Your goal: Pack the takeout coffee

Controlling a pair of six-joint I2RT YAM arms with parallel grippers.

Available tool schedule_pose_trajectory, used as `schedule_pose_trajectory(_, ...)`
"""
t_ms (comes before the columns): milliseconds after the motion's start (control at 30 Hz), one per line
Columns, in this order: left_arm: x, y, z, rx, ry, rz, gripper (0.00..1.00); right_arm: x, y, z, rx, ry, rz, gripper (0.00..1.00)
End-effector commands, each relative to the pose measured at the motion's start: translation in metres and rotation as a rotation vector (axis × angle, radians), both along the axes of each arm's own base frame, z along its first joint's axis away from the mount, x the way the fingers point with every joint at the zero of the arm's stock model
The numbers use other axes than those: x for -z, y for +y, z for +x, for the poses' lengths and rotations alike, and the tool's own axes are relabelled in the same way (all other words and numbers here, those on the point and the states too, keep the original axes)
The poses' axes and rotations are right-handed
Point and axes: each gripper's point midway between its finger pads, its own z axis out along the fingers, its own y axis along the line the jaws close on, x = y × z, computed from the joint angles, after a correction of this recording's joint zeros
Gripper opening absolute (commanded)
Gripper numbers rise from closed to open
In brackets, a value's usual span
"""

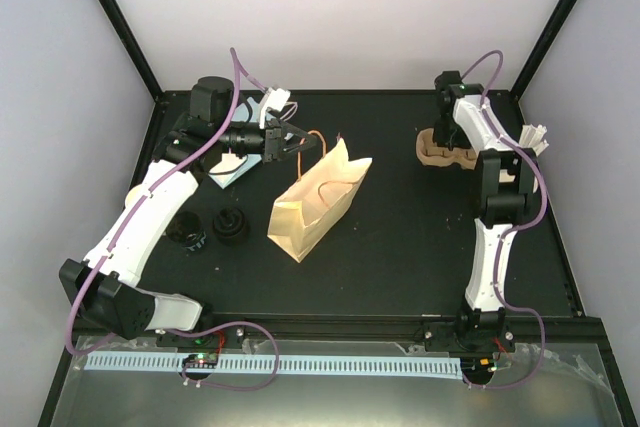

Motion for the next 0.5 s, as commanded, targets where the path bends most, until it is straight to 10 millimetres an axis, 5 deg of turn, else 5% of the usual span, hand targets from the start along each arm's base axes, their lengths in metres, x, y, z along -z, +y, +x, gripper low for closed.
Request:
schedule_pose_trajectory(0,-0.016,0.003,-0.006,0.003,-0.051,-0.014,0.02,-0.040,0.001,0.002,-0.003,-0.074,-0.029,0.34)
schedule_pose_trajectory(233,-0.016,0.004,-0.005,0.001,-0.050,-0.013,0.02,-0.047,0.028,-0.011,-0.038,-0.074,-0.012,0.34)
schedule_pose_trajectory(467,-0.015,0.003,-0.004,0.002,-0.048,-0.011,0.02,-0.052,0.052,-0.046,-0.089,-0.090,0.008,0.35)
